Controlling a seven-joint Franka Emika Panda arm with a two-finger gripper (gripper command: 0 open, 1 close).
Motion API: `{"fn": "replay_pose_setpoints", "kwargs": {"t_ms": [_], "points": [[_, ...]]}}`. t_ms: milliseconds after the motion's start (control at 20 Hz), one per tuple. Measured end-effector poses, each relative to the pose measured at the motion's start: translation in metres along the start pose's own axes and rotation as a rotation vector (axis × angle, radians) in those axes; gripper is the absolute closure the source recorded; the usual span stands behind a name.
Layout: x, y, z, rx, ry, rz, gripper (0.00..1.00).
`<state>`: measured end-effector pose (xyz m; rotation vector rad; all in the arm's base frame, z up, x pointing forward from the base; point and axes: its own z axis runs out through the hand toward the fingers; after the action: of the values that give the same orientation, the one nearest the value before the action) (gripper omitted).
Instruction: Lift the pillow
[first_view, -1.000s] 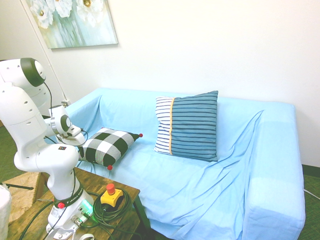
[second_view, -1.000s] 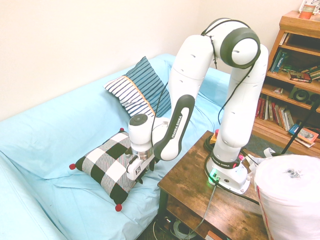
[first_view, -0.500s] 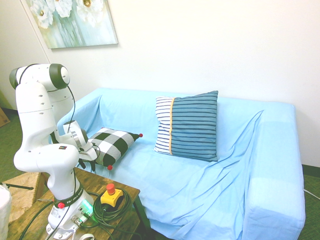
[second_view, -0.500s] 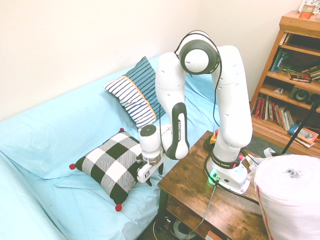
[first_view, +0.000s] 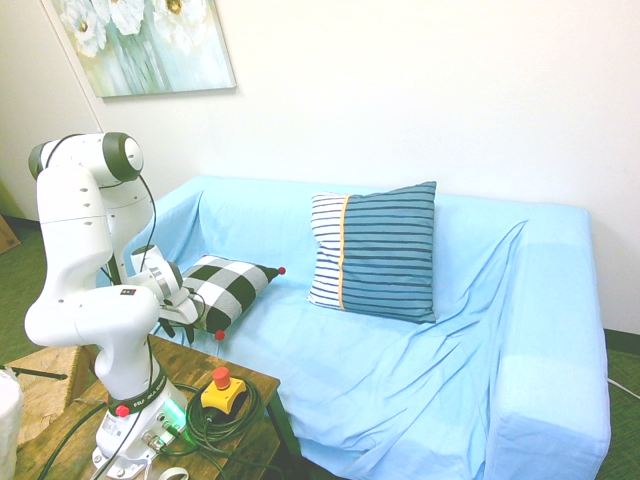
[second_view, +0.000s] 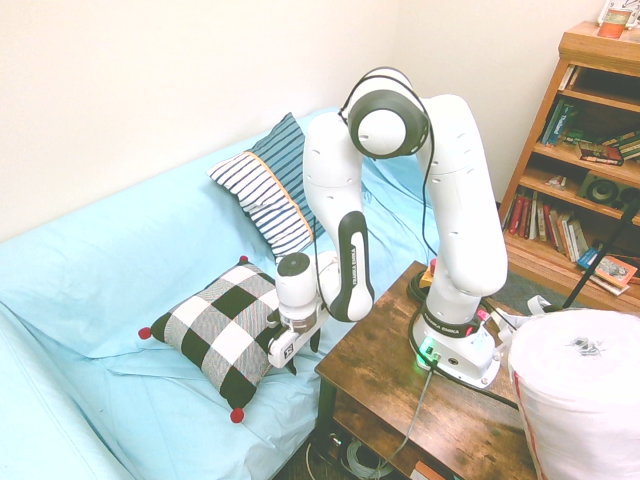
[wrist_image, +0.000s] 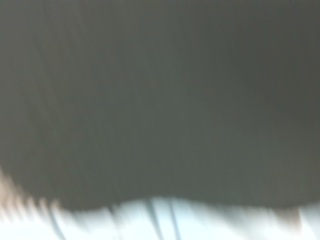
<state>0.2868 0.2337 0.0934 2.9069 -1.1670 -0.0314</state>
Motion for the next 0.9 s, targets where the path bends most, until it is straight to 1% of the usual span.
{"fn": "replay_pose_setpoints", "kwargs": {"t_ms": [350,500,700,900], "points": [[0.031,-0.040,-0.015,-0.004,0.022,0.011,0.00],[0.050,-0.055,-0.028,0.001,0.024,0.015,0.00],[0.076,-0.086,-0.064,0.022,0.025,0.023,0.00],[0.112,-0.133,-0.124,0.066,0.058,0.024,0.00]]}}
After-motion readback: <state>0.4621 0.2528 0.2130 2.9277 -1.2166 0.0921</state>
